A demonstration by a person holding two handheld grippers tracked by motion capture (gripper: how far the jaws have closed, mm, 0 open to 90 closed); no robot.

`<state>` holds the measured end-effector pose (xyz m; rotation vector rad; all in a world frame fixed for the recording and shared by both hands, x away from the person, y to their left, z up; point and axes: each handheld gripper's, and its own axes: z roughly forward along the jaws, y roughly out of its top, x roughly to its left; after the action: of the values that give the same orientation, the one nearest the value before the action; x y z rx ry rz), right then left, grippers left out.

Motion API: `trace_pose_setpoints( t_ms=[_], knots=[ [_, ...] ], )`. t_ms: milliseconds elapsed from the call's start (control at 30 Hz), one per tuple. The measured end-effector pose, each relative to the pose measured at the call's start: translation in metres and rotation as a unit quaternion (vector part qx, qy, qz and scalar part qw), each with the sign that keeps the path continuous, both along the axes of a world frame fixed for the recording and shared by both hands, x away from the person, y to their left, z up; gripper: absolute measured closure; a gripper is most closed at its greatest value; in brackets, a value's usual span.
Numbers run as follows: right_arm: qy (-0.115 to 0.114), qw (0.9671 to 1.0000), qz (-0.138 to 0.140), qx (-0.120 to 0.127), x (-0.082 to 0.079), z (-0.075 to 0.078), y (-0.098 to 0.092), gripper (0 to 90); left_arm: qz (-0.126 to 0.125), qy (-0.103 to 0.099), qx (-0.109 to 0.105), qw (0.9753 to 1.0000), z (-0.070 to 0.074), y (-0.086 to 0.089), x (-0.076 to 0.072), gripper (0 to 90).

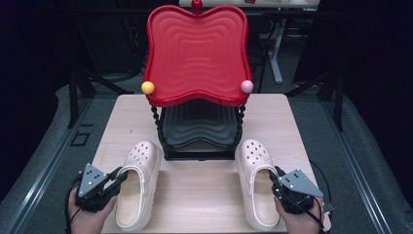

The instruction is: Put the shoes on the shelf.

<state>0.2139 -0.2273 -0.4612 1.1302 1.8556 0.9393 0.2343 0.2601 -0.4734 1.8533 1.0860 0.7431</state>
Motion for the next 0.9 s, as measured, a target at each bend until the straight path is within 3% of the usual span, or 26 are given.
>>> trace_pose_setpoints(
  t_ms=[433,900],
  knots=[
    [-0.015,0.9997,0.019,0.002,-0.008,0.013,0.010,76.5,-0.015,0.002,-0.005,0.9999,0.007,-0.013,-0.001,75.9],
    [-0.027,0.9979,0.059,0.004,-0.008,0.024,0.034,76.4,-0.051,-0.016,-0.009,0.9986,0.020,-0.039,-0.001,75.9]
  ],
)
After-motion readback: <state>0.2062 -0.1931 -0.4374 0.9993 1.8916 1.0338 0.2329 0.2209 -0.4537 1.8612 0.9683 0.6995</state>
